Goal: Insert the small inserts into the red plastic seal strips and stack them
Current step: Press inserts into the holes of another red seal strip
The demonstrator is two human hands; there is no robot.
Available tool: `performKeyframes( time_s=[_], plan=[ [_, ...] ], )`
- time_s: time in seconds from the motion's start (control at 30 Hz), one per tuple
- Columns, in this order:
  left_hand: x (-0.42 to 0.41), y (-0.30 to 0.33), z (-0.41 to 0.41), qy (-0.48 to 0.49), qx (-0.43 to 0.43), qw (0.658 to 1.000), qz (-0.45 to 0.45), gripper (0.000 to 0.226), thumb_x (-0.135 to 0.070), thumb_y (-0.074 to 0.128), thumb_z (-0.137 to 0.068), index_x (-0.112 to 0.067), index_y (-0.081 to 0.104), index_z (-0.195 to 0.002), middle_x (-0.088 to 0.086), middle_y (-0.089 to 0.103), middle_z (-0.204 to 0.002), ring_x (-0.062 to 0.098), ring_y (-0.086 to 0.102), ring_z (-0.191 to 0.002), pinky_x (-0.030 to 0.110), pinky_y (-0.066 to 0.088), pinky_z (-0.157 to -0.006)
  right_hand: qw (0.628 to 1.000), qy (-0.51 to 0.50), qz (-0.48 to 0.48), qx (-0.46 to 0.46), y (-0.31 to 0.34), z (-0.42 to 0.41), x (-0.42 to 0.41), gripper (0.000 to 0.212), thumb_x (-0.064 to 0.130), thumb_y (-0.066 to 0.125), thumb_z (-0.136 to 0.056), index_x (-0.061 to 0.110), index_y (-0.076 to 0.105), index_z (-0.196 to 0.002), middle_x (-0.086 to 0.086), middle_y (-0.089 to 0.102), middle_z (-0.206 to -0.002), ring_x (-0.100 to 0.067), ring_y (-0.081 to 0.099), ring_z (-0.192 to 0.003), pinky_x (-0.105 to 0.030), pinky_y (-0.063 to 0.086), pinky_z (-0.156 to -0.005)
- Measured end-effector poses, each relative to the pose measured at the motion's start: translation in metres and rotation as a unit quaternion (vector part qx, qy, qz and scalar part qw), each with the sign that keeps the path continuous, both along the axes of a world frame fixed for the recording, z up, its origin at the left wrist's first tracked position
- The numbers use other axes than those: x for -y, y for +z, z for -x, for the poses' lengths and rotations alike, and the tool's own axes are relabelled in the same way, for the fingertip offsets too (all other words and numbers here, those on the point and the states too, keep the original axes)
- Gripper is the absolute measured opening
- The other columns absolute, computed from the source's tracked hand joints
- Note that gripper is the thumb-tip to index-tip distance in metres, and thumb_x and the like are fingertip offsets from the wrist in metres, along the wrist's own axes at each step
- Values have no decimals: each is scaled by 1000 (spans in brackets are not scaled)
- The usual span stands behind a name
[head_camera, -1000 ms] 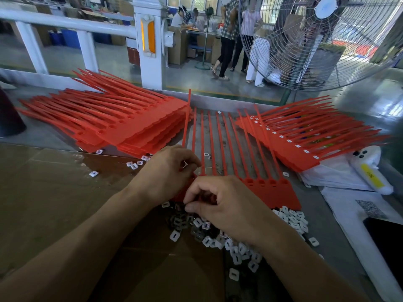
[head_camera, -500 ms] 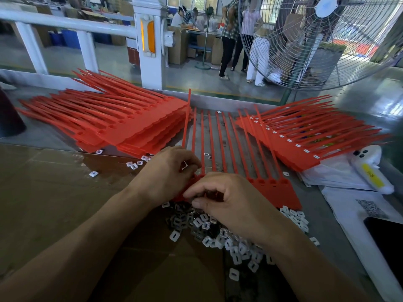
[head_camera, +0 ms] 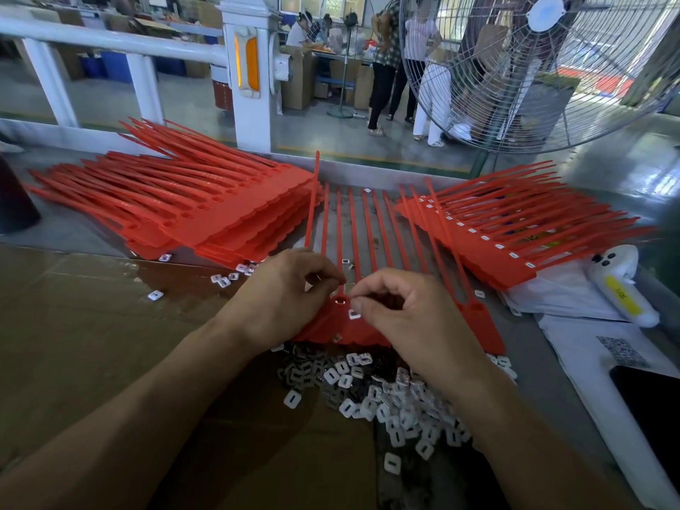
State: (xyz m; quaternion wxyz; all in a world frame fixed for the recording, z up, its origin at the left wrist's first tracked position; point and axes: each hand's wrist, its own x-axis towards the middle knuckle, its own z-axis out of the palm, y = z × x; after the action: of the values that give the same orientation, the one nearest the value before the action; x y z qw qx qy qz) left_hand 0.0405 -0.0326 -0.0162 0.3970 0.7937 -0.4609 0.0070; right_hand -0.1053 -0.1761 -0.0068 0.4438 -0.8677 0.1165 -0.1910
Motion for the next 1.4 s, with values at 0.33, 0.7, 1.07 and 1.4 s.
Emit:
performKeyframes(
  time_s=[0.33, 0.7, 1.07, 1.4],
  plan=[
    [-1, 3, 5, -43, 20, 999, -17, 11, -26, 72, -92, -34, 76, -97, -23, 66, -94, -1, 59, -95, 8, 41, -78, 996, -55, -65, 16, 2, -1, 6, 19, 20, 71, -97, 38, 78, -93, 22, 72, -75, -1, 66, -62, -9, 49, -58],
    [0, 7, 15, -76, 56, 994, 57, 11, -29, 77, -86, -29, 72, -96, -16, 68, -94, 10, 61, -90, 24, 45, -83, 982, -50, -179, 46, 2, -4, 1, 11, 12, 71, -96, 22, 71, -101, 8, 74, -79, -7, 67, -61, -17, 53, -59],
    [0, 6, 12, -75, -93, 989, 90, 10, -28, 70, -96, -27, 73, -86, -14, 70, -81, 1, 63, -73, 11, 42, -68, 997, -6, -33, 74, 3, -4, 2, 16, 18, 73, -95, 33, 72, -101, 16, 76, -95, -3, 73, -84, -18, 57, -71],
    [1, 4, 11, -65, -134, 985, 82, 18, -39, 66, -97, -27, 73, -86, -7, 69, -79, 4, 59, -67, 17, 45, -63, 991, -37, 100, 79, 4, -1, 19, 14, 22, 78, -91, 34, 74, -96, 19, 72, -92, -1, 68, -91, -15, 53, -77]
  ],
)
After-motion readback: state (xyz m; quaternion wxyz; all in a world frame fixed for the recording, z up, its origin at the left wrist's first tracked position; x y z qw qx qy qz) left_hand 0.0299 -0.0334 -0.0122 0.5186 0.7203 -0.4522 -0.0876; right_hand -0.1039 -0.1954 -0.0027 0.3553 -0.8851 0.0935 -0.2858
